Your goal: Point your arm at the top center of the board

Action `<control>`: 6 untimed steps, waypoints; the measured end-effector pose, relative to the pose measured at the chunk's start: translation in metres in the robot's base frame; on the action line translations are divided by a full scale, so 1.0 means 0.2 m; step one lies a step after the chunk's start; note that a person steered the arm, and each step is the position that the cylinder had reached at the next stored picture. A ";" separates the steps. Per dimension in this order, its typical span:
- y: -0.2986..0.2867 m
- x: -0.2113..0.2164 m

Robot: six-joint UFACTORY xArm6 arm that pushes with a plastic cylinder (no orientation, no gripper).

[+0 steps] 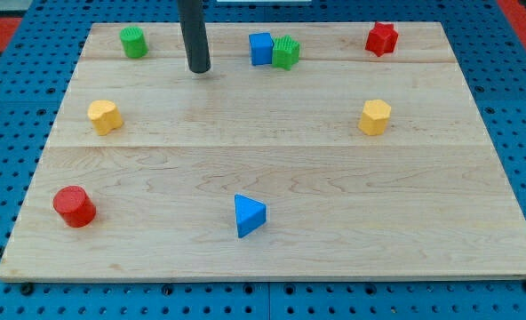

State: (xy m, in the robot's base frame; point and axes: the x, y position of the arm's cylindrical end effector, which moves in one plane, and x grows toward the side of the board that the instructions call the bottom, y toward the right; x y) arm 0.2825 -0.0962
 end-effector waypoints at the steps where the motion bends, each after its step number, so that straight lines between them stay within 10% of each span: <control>1: 0.01 -0.14; 6: 0.41 -0.34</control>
